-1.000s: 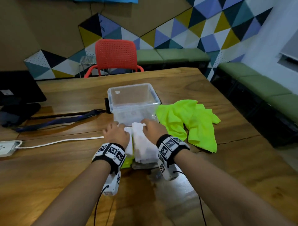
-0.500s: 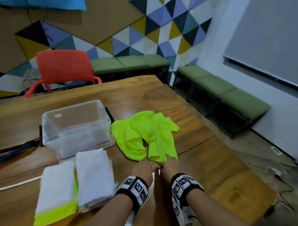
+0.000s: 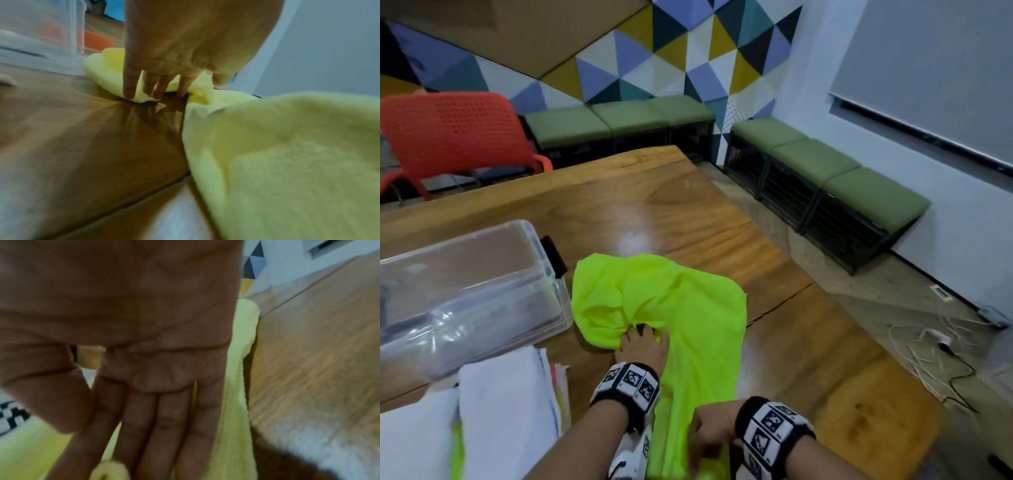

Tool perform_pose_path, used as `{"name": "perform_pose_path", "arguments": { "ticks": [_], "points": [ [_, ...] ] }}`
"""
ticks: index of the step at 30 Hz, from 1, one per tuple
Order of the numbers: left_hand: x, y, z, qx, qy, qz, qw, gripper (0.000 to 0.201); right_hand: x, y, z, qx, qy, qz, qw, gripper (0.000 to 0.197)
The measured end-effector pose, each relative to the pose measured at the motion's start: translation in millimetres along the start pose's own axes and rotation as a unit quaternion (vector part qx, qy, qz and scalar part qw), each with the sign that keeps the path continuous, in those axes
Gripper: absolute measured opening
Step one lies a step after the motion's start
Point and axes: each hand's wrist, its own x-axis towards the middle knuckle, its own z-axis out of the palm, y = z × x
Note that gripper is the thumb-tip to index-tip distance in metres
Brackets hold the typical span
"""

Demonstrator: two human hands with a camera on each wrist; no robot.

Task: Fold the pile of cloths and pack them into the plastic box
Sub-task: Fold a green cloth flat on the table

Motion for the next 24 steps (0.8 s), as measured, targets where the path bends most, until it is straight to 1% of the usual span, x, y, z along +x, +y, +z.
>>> {"name": "perform_pose_path", "arguments": {
  "ticks": [1,2,3,4,5,6,7,8,9,11,12,13,14,15,16,17,18,19,20,21,22,23,24],
  "points": [
    [-4.0,-2.8,2.2,0.016,-0.009,-0.006,1.000,0.058,0.1,0.2,1.7,0.054,0.012,-0.031,0.998,0.015],
    [-8.7,-5.9,4.4,0.038,-0.017,0.003,0.999,0.063,2.3,1.0,0.8,0.100,0.074,-0.058,0.991,0.015],
    [-15.7,-9.1,7.1,0.060,-0.024,0.017,0.998,0.067,7.2,4.9,-2.6,0.113,0.179,-0.064,0.975,0.015],
    [-22.4,-12.9,11.5,0.078,-0.028,0.031,0.996,0.070,11.2,10.7,-7.3,0.085,0.293,-0.043,0.951,0.016],
    [-29.7,-17.0,16.1,0.090,-0.024,0.040,0.995,0.070,12.7,15.5,-11.2,0.027,0.370,-0.002,0.929,0.026],
    [-38.2,-20.2,20.6,0.103,-0.022,0.044,0.993,0.069,12.6,19.4,-11.5,-0.037,0.388,0.043,0.920,0.040],
    [-45.0,-23.4,25.4,0.114,-0.015,0.052,0.992,0.067,12.5,20.9,-8.0,-0.092,0.356,0.079,0.927,0.051],
    [-52.7,-25.7,28.1,0.120,-0.003,0.059,0.991,0.066,12.0,19.9,-1.7,-0.142,0.306,0.104,0.936,0.056],
    [-59.9,-27.2,28.7,0.125,0.010,0.064,0.990,0.064,10.7,15.2,6.3,-0.185,0.275,0.115,0.936,0.057],
    [-67.3,-29.7,27.5,0.110,0.014,0.063,0.992,0.061,4.4,0.7,21.7,-0.234,0.262,0.110,0.930,0.045],
    [-68.5,-30.2,26.2,0.095,0.001,0.056,0.994,0.059,-0.6,-7.1,26.6,-0.239,0.257,0.095,0.931,0.039],
    [-69.1,-30.4,24.8,0.077,-0.018,0.058,0.995,0.056,-5.3,-13.3,29.4,-0.227,0.239,0.077,0.941,0.038],
    [-71.3,-29.8,21.8,0.060,-0.043,0.058,0.996,0.053,-9.1,-18.2,30.1,-0.197,0.209,0.061,0.956,0.039],
    [-71.8,-29.6,20.3,0.050,-0.068,0.073,0.994,0.052,-10.9,-20.7,29.4,-0.151,0.175,0.055,0.971,0.039],
    [-75.2,-29.6,17.6,0.041,-0.098,0.091,0.990,0.052,-12.2,-22.6,27.5,-0.116,0.158,0.057,0.979,0.038],
    [-77.2,-30.9,16.7,0.032,-0.110,0.110,0.987,0.051,-11.1,-22.6,24.1,-0.117,0.176,0.063,0.975,0.034],
    [-78.9,-33.4,16.5,0.020,-0.121,0.112,0.986,0.049,-11.4,-21.7,20.3,-0.147,0.227,0.073,0.960,0.029],
    [-76.7,-38.7,20.1,0.001,-0.120,0.118,0.986,0.050,-10.8,-18.0,17.4,-0.175,0.285,0.081,0.939,0.031],
    [-76.4,-44.4,21.2,-0.010,-0.116,0.115,0.986,0.056,-9.7,-12.2,16.1,-0.187,0.315,0.089,0.926,0.038],
    [-76.2,-50.9,23.3,-0.024,-0.127,0.111,0.985,0.066,-8.3,-5.3,16.0,-0.203,0.310,0.098,0.924,0.047],
    [-69.5,-58.6,32.2,-0.039,-0.153,0.108,0.981,0.077,-7.4,0.7,16.9,-0.219,0.282,0.112,0.927,0.054],
    [-70.2,-61.8,31.9,-0.049,-0.192,0.103,0.975,0.085,-6.5,7.0,18.7,-0.231,0.253,0.129,0.931,0.059],
    [-77.2,-61.4,22.9,-0.032,-0.238,0.095,0.966,0.087,-6.4,11.2,19.2,-0.233,0.236,0.145,0.932,0.063]
  ]
}}
